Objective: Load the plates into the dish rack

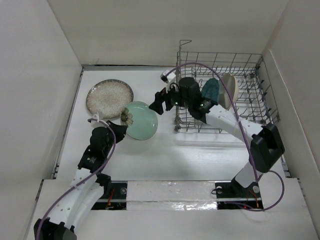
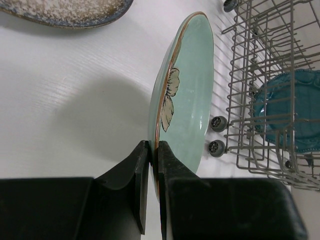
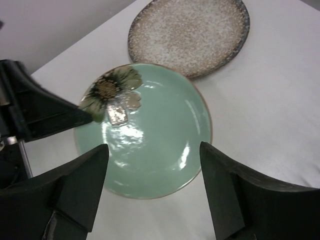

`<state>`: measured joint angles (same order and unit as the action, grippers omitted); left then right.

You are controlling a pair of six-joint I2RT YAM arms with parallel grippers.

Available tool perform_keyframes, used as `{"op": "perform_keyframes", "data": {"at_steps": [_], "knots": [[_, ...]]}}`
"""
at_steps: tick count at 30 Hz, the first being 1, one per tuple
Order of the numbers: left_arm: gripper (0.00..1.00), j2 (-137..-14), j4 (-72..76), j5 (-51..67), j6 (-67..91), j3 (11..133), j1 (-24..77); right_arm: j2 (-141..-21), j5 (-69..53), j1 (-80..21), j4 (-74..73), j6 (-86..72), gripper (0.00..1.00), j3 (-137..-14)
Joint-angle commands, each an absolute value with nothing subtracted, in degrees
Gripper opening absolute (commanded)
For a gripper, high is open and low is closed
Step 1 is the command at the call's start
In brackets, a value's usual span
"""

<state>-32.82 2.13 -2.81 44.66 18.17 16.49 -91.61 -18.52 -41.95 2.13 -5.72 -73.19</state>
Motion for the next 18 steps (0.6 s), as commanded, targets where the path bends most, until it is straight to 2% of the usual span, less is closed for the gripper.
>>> {"op": "perform_keyframes", "data": {"at_steps": [1, 8, 18], "knots": [[0.0, -27.9, 5.9, -1.3, 43.2, 27.3, 16.3, -95.9, -26.1, -38.7, -2.2, -2.2, 0.8, -79.3], [0.0, -26.3, 3.3, -0.4, 42.3, 29.7, 16.3, -102.8, -36.6, -36.8, -11.0, 5.6, 0.82, -88.8], [0.0, -25.1, 1.9, 2.5, 41.6, 32.6, 16.3, -107.0, -36.5, -37.6, -14.2, 8.5, 0.84, -93.7]]}}
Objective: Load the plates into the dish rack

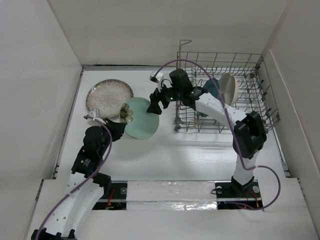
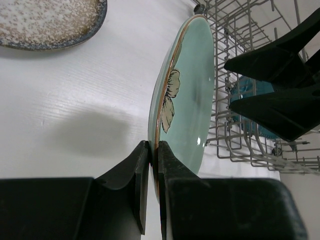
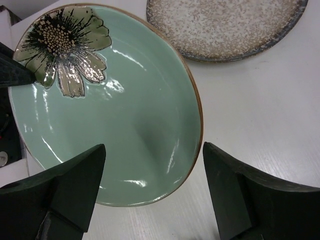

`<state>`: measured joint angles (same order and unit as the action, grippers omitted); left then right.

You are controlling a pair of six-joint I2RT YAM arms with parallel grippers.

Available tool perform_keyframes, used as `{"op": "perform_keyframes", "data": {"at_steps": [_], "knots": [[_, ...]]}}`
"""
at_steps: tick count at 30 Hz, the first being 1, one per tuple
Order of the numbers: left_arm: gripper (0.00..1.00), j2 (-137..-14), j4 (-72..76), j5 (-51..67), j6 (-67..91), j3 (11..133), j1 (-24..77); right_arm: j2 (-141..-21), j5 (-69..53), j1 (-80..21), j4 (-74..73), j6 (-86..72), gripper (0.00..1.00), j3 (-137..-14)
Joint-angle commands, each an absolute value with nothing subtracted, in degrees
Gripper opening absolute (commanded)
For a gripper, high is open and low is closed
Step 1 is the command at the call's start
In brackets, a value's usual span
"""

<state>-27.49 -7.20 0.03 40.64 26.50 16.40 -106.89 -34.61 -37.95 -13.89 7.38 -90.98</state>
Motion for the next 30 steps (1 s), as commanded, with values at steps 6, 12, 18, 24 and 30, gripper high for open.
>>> {"op": "perform_keyframes", "data": {"at_steps": [6, 12, 18, 24, 30], "knots": [[0.0, -22.9, 1.0, 3.2, 41.0, 33.5, 16.3, -107.5, -36.7, -37.1, -14.0, 8.1, 0.87, -93.7], [0.0, -22.5, 1.4, 4.9, 40.3, 34.5, 16.3, -108.9, -43.8, -37.1, -15.5, 8.9, 0.86, -95.3], [0.0, -22.2, 2.1, 6.1, 39.5, 34.9, 16.3, -110.6, -57.4, -38.3, -15.2, 9.1, 0.67, -96.2], [0.0, -21.9, 2.1, 5.6, 39.0, 35.1, 16.3, -110.4, -61.5, -38.3, -14.5, 8.5, 0.01, -95.7], [0.0, -21.9, 2.3, 4.4, 38.2, 35.5, 16.3, -107.2, -65.1, -37.8, -6.3, 2.4, 0.0, -92.0]]}}
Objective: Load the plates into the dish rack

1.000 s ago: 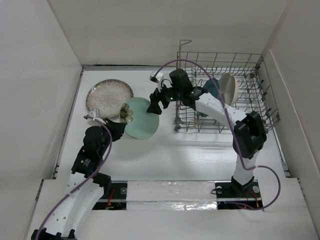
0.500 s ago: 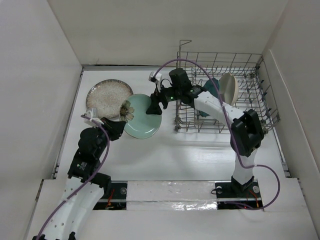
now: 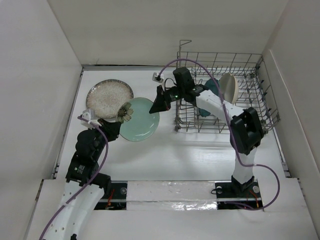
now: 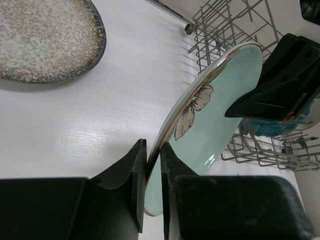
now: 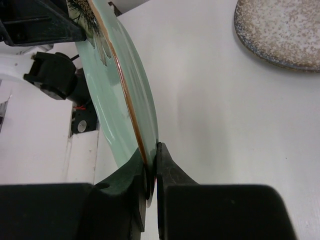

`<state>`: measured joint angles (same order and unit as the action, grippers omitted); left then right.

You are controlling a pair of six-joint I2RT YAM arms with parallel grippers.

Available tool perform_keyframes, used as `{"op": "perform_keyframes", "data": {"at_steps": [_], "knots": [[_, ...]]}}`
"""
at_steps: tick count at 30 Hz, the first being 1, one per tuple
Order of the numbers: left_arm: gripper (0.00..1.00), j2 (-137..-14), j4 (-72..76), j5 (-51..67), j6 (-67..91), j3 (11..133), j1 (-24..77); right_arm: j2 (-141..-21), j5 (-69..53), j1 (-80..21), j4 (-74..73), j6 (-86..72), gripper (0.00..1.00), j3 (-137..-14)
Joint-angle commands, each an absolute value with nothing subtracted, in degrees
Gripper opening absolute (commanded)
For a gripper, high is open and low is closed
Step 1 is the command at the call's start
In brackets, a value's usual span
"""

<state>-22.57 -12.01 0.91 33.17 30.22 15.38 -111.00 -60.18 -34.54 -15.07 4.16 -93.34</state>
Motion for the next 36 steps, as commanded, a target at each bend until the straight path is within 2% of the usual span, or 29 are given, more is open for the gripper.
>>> {"op": "perform_keyframes", "data": {"at_steps": [1, 5, 7, 8, 9, 11, 12, 18, 21, 25, 28, 32, 33, 35, 36], "knots": [[0.0, -21.8, 2.5, 4.0, 38.2, 35.5, 16.3, -106.7, -65.3, -37.8, -2.8, 0.1, 0.0, -91.3], [0.0, -22.9, 2.8, 1.9, 38.1, 35.7, 16.3, -102.8, -65.4, -37.3, 11.3, -12.7, 0.0, -86.2], [0.05, -23.5, 3.4, 1.3, 38.1, 35.7, 16.3, -101.2, -65.2, -36.6, 17.0, -17.6, 0.0, -84.0], [0.1, -23.9, 3.7, 1.1, 38.2, 35.6, 16.3, -100.4, -65.0, -36.0, 19.2, -19.8, 0.0, -83.0], [0.25, -24.3, 4.0, 0.9, 38.2, 35.6, 16.3, -99.7, -64.7, -35.9, 21.2, -21.5, 0.0, -82.1], [0.41, -25.5, 4.8, 0.6, 38.1, 35.9, 16.3, -97.7, -63.3, -34.5, 24.3, -25.5, 0.0, -80.4], [0.53, -25.9, 5.1, 0.4, 37.6, 36.1, 16.3, -97.0, -62.1, -34.5, 24.7, -26.0, 0.0, -80.0], [0.78, -29.4, 6.2, 0.4, 37.0, 38.9, 16.3, -94.1, -59.2, -30.1, 30.7, -33.0, 0.0, -76.1], [0.88, -30.2, 5.8, -1.9, 36.6, 41.0, 16.3, -93.1, -57.4, -27.6, 34.9, -37.3, 0.0, -73.8], [0.97, -29.2, 4.0, -4.5, 34.4, 44.4, 16.3, -91.3, -54.2, -24.3, 32.5, -37.4, 0.0, -73.0], [0.98, -27.7, 4.0, -5.0, 32.4, 46.6, 16.3, -89.0, -51.3, -20.7, 30.9, -37.2, 0.0, -72.3], [0.85, -27.0, 4.3, -2.6, 30.8, 46.7, 16.3, -83.6, -45.9, -14.5, 30.1, -37.9, 0.0, -69.5], [0.69, -27.1, 4.0, -1.3, 30.2, 46.6, 16.3, -82.1, -44.7, -13.1, 29.8, -38.0, 0.0, -68.9], [0.57, -27.8, 2.4, -0.4, 29.4, 46.4, 16.3, -77.1, -39.2, -8.7, 26.5, -37.0, 0.0, -67.8], [0.41, -28.0, 1.8, 1.6, 28.4, 46.4, 16.3, -75.4, -34.1, -7.2, 22.0, -35.0, 0.0, -67.7]]}}
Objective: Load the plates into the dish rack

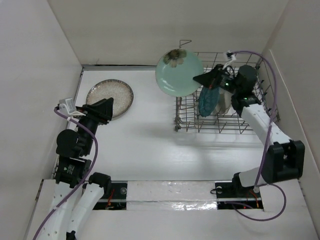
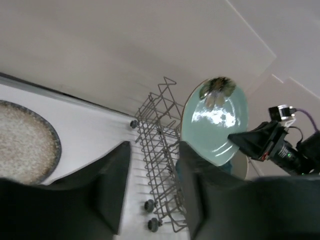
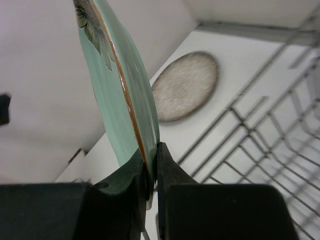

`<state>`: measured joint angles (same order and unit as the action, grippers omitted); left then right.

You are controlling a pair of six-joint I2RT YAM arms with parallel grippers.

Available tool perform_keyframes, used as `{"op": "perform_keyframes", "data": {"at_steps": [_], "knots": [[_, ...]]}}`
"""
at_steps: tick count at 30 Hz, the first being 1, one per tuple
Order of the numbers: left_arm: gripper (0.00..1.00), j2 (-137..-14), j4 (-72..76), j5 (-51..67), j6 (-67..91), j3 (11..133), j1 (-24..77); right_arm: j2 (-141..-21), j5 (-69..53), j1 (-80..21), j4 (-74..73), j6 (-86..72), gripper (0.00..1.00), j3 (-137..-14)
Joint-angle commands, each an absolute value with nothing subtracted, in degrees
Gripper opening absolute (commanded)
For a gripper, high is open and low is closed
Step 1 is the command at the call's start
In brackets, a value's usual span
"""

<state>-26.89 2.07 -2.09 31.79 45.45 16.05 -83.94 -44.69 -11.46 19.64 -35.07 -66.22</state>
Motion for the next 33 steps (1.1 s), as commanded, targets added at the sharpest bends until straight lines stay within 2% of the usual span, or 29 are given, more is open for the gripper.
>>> {"op": "perform_keyframes", "data": {"at_steps": [1, 3, 4, 5, 10, 16, 21, 33], "knots": [[0.32, -28.0, 1.0, 2.3, 28.0, 46.2, 16.3, -73.7, -30.9, -5.8, 19.6, -34.0, 0.0, -67.8], [0.24, -28.0, 0.4, 4.7, 27.2, 46.1, 16.3, -69.0, -23.5, -1.0, 14.6, -32.3, 0.0, -67.8], [0.24, -27.4, 0.2, 5.5, 26.8, 45.9, 16.3, -67.6, -15.0, 0.5, 10.2, -30.5, 0.0, -67.7], [0.23, -27.1, 0.1, 6.2, 26.6, 45.3, 16.3, -66.4, -11.5, 2.0, 9.0, -29.9, 0.0, -67.6], [0.24, -24.0, -0.6, 7.7, 25.0, 43.3, 16.3, -60.7, 3.5, 11.8, 6.3, -28.9, 0.0, -65.0], [0.24, -22.4, -2.3, 6.8, 22.2, 41.4, 18.7, -56.5, 17.5, 16.1, 6.1, -25.5, 0.0, -63.3], [0.24, -21.8, -3.0, 4.8, 20.6, 41.3, 21.9, -58.1, 21.1, 16.1, 4.9, -20.8, 0.0, -62.8], [0.27, -16.9, -5.0, 1.0, 18.9, 41.6, 27.4, -59.7, 27.1, 9.1, 6.8, -11.0, 0.0, -54.8]]}}
